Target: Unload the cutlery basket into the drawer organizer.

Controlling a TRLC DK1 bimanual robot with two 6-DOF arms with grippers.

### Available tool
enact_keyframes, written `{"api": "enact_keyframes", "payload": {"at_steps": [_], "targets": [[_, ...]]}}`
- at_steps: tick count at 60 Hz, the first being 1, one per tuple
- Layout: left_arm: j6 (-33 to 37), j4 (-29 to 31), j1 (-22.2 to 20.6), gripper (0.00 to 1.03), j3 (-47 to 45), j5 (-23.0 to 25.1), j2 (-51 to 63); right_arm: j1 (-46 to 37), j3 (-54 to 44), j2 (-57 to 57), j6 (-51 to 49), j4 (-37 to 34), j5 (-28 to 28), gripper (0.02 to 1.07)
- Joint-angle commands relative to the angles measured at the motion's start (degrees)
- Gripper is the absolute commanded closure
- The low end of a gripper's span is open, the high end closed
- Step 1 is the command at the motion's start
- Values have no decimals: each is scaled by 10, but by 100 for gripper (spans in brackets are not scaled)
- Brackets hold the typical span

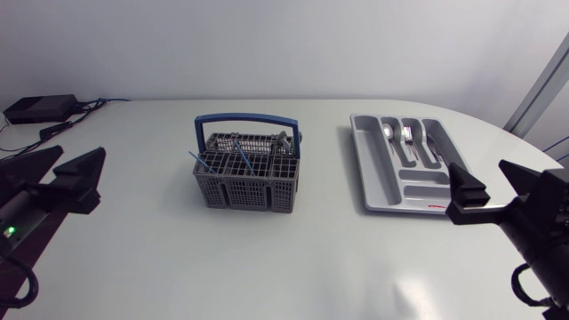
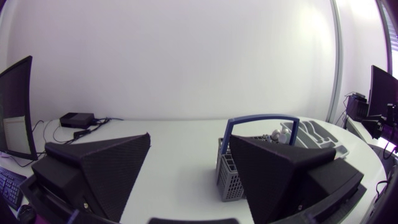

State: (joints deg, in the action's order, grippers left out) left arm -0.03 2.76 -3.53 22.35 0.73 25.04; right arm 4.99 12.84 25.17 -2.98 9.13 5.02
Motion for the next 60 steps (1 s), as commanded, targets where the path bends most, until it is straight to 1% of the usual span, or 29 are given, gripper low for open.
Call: {"api": "enact_keyframes", "payload": {"at_steps": [1,8,13,18,21,23,26,29,32,37,40,41,44,45,48,49,50,51,53,54,57,58,60], "targets": [[-6,3,-4,12,37,-5,77,13,34,65,5,12,9,7],[-4,46,-10,12,93,-5,184,20,74,140,7,6,16,7],[7,80,-2,12,147,-5,272,30,105,193,7,-8,19,7],[64,120,-2,12,205,-5,355,37,142,248,6,-37,20,7],[114,147,-2,12,238,-5,405,40,166,287,7,-55,23,7],[151,157,-4,12,254,-4,432,40,182,311,6,-69,25,7],[175,160,-2,12,268,1,465,42,204,346,4,-84,27,8],[194,164,1,12,280,23,497,51,220,371,-14,-90,27,13],[210,167,9,12,292,39,527,65,235,396,-48,-97,29,16],[229,166,27,13,314,88,573,90,272,445,-129,-138,41,16],[238,167,48,17,333,135,608,99,291,470,-131,-152,39,16],[240,167,51,17,335,141,614,101,295,476,-131,-156,39,16],[262,165,65,19,349,175,645,107,310,502,-133,-164,22,16],[266,163,67,20,351,179,651,109,312,511,-135,-162,10,16],[280,153,84,23,362,210,680,114,325,537,-137,-162,-29,18],[282,149,86,24,365,220,685,114,328,542,-136,-162,-40,20],[284,145,90,26,366,235,691,116,332,548,-136,-161,-55,24],[287,140,92,29,368,251,697,118,336,555,-135,-158,-73,31],[288,130,98,32,372,268,708,118,339,564,-135,-148,-91,44],[288,122,99,36,375,275,714,120,342,570,-133,-137,-98,54],[286,105,101,41,386,287,735,124,351,590,-125,-117,-106,72],[286,102,101,43,390,294,742,124,357,598,-122,-115,-107,77],[287,102,103,45,400,313,754,124,368,614,-109,-115,-123,80]]}}
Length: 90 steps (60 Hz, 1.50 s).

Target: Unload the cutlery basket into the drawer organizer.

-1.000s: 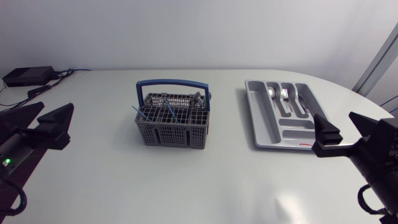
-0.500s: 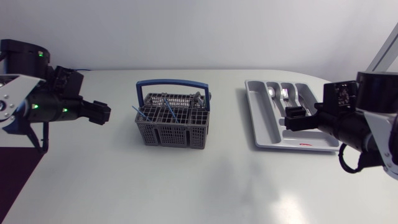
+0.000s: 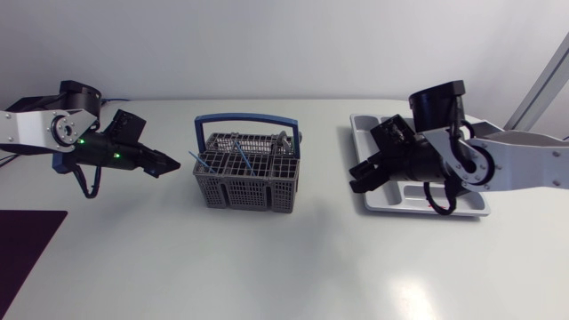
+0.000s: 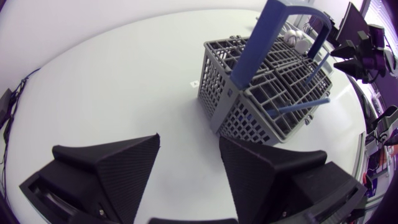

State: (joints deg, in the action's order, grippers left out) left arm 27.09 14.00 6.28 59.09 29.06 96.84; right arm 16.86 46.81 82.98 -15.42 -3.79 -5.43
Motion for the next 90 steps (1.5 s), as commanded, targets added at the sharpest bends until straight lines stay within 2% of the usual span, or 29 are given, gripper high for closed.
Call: {"api": "enact_keyframes", "payload": {"at_steps": [1,5,13,32,56,72,90], "targets": [[16,-11,6,48,37,39,42,5,34,44,21,14,-29,83],[16,-15,4,53,50,64,61,6,53,73,41,14,-51,88],[16,-21,-19,53,64,73,88,31,72,104,63,39,-70,94],[11,-27,-65,53,63,73,103,91,144,177,91,25,-77,94],[13,-27,-114,53,0,73,38,104,88,118,88,-5,-78,94],[36,-6,-152,53,-69,64,-38,142,32,54,91,-22,-41,94],[34,-19,-150,53,-58,50,-17,178,11,36,99,-22,9,94]]}}
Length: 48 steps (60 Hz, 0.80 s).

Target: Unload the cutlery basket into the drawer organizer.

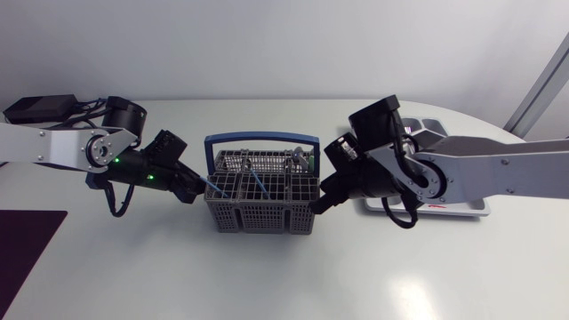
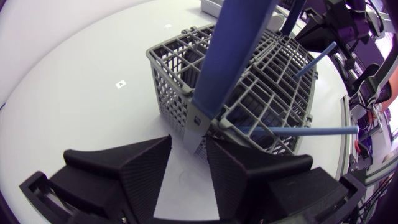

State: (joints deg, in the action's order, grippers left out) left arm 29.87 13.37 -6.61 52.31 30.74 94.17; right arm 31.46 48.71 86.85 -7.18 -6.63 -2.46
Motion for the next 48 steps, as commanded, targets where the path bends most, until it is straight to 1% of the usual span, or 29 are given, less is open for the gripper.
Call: {"api": "enact_keyframes", "payload": {"at_steps": [1,7,9,10,12,14,15,17,18,21,24,27,29,35,39,44,48], "targets": [[6,-12,-21,53,10,33,10,33,-8,-3,16,7,-18,94],[7,-12,-20,52,4,33,7,29,-9,-4,16,7,5,93],[8,-12,-17,52,3,32,6,23,-10,-5,15,4,14,89],[8,-12,-14,52,2,32,5,19,-11,-8,13,0,21,86],[8,-12,-5,46,-1,31,0,16,-14,-17,6,0,39,75],[10,-12,4,38,-3,31,-6,12,-21,-31,-3,0,50,61],[12,-12,10,30,-5,31,-13,10,-25,-41,-8,-2,53,54],[16,-12,21,20,-8,31,-23,4,-31,-59,-14,-7,55,43],[19,-12,27,18,-12,31,-31,1,-34,-70,-19,-9,57,38],[28,-12,47,16,-20,32,-57,-4,-42,-103,-33,-16,62,27],[34,-12,62,10,-32,32,-83,-8,-52,-141,-47,-18,62,18],[38,-11,74,6,-42,32,-112,-8,-57,-179,-61,-27,61,14],[41,-9,79,6,-49,32,-130,-8,-59,-202,-68,-34,58,12],[45,4,91,6,-69,32,-188,-4,-57,-258,-79,-60,25,12],[50,18,93,6,-79,33,-222,7,-61,-283,-93,-63,11,12],[50,20,91,6,-100,33,-263,36,-63,-295,-111,-73,-8,12],[55,20,83,6,-121,33,-297,51,-65,-280,-116,-66,-1,13]]}}
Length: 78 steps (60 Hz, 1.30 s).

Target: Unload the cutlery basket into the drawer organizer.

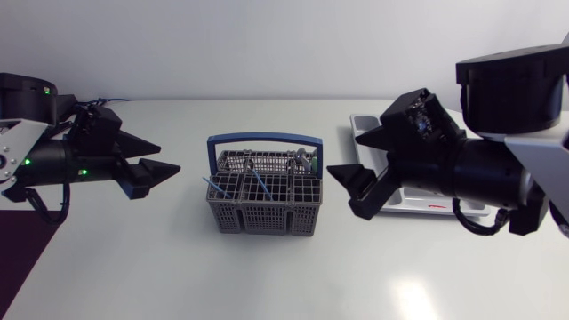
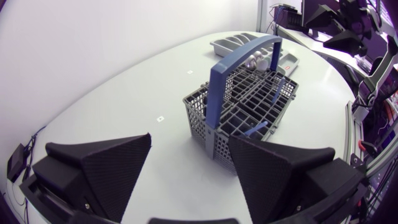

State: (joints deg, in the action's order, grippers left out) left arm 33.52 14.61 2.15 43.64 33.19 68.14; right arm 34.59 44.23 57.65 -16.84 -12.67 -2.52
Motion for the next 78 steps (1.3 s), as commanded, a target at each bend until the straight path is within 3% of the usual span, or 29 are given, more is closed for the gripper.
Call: {"api": "enact_keyframes", "payload": {"at_steps": [1,23,30,40,56,67,78], "targets": [[19,8,-7,6,-38,8,-43,21,-20,18,-20,-3,0,13],[75,-26,-41,6,-151,17,-151,84,-29,127,-79,101,1,11],[80,-59,-53,6,-170,24,-152,87,-27,171,-97,133,1,12],[78,-102,-65,6,-183,34,-143,86,-16,226,-116,186,2,22],[80,-144,-72,6,-189,34,-107,87,21,291,-126,224,6,23],[86,-152,-68,6,-190,34,-96,93,46,314,-126,243,15,47],[87,-161,-70,6,-192,34,-87,99,71,339,-125,243,16,59]]}}
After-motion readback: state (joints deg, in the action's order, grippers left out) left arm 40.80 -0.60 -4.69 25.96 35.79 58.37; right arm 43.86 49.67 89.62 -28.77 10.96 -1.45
